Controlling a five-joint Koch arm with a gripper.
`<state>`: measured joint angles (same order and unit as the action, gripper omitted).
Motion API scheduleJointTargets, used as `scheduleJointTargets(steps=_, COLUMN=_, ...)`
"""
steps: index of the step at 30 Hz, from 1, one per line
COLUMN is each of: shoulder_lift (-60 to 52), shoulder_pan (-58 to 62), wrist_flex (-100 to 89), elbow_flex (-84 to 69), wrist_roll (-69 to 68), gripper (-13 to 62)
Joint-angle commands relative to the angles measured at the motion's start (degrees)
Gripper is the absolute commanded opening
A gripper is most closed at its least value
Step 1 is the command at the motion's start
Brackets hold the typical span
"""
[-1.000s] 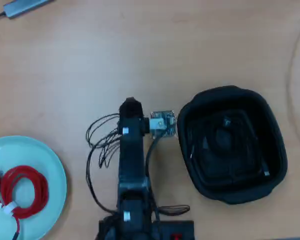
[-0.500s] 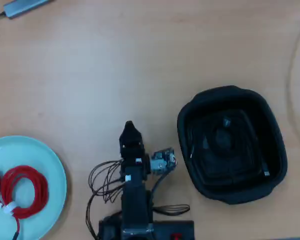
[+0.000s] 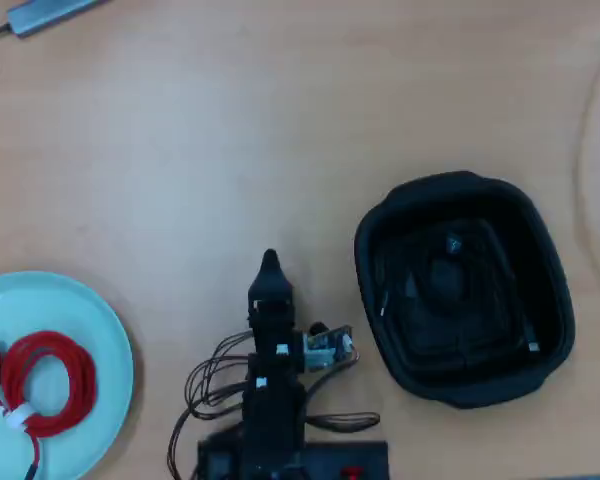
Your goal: Put a black charging cable in a black bowl and put a red charging cable in a green bowl
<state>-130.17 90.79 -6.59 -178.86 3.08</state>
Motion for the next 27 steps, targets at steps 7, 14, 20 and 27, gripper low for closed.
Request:
scheduleJointTargets(steps=7, shoulder_lift=-5.54, shoulder_pan=-0.26, wrist_flex=1.85, elbow_flex=-1.85, wrist_roll=-0.09, gripper=44.7)
scheduleJointTargets(steps=14, shoulder_lift=-5.27, shoulder_pan=-0.44, wrist_flex=8.17, elbow_flex=-1.85, wrist_roll=0.09, gripper=44.6)
scheduleJointTargets(steps=20, shoulder_lift=-5.36, shoulder_pan=-0.35, wrist_flex=9.05, elbow_flex=-1.85, wrist_roll=-0.09, gripper=44.6)
scheduleJointTargets(steps=27, shoulder_lift=-5.36, shoulder_pan=-0.35, wrist_flex=9.05, elbow_flex=-1.85, wrist_roll=-0.09, gripper=44.6)
